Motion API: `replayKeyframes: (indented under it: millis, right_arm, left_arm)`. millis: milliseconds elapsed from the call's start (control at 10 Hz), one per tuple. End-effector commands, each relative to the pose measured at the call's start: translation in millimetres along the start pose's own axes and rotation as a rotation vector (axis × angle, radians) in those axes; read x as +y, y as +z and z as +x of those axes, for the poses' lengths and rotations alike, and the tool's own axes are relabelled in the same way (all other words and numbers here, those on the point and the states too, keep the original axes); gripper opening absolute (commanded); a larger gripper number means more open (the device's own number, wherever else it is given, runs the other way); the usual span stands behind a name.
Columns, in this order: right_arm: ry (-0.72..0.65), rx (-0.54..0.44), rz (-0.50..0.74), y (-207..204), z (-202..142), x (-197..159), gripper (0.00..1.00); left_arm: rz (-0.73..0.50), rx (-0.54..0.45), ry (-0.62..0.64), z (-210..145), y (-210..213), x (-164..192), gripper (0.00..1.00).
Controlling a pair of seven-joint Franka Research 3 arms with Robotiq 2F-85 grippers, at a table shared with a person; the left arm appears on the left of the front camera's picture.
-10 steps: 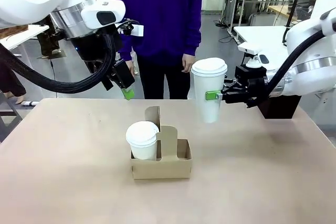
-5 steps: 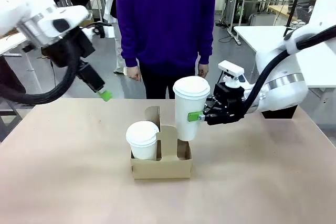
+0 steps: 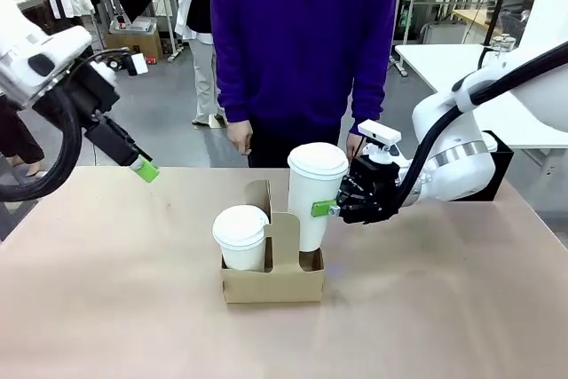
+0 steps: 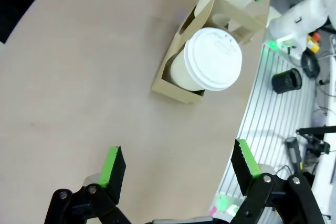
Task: Pour a drink into a cup and package it in a carrier.
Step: Insert the held 600 ml Paper Cup into the Cup Carrier.
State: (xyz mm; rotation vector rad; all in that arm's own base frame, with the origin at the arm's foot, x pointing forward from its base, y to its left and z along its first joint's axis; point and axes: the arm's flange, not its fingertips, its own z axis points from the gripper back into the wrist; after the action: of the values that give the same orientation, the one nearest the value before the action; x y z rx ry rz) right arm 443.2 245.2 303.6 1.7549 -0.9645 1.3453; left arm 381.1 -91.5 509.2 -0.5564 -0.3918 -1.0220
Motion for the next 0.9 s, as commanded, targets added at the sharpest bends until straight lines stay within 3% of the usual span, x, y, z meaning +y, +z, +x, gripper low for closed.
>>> replayKeyframes:
  millis: [0, 200, 800]
  right_arm:
    - [0.01, 0.003, 0.047, -2, -6, -8, 0.8]
    - [-0.006, 0.022, 0.047, 0, -13, -12, 0.8]
    - [-0.024, 0.093, 0.105, 1, -50, -31, 0.8]
  left_arm:
    - [-0.031, -0.059, -0.079, -21, -4, 5, 1.0]
    - [-0.059, -0.057, -0.145, -35, -7, 17, 1.0]
    - [-0.031, -0.023, -0.12, -33, -6, 15, 1.0]
